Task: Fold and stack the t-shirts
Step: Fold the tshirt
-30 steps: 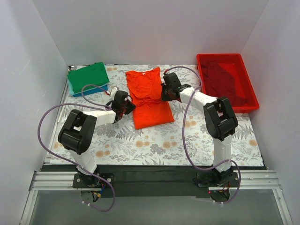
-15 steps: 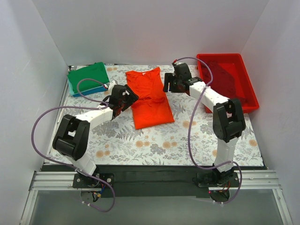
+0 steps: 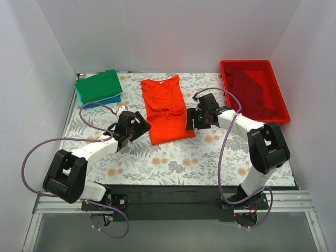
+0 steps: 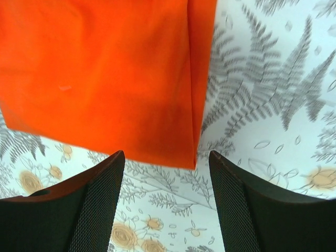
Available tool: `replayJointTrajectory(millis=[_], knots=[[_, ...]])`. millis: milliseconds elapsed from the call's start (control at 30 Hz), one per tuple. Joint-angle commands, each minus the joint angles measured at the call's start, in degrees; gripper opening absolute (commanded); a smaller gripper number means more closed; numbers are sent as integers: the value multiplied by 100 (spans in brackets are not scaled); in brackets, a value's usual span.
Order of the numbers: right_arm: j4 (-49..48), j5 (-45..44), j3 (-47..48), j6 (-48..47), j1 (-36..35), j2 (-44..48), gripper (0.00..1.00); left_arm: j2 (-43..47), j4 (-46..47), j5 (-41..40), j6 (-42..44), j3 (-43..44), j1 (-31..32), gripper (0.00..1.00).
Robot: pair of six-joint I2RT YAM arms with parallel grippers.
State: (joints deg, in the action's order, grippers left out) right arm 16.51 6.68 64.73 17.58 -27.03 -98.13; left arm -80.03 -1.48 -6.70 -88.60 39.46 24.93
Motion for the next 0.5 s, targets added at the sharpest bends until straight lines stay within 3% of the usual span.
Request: replayJointTrajectory(millis=[0,300,467], knots=[[-201,167,-267,-45,-40,320,72,409,-159,90,-17,-228,91,70],[-438,53,-567,-9,-48,40,69,453,-248,28,-333,-554,451,70],[-535,53,-584,17,-40,-224,62,383,-274,-33,-369,-571,574,70]])
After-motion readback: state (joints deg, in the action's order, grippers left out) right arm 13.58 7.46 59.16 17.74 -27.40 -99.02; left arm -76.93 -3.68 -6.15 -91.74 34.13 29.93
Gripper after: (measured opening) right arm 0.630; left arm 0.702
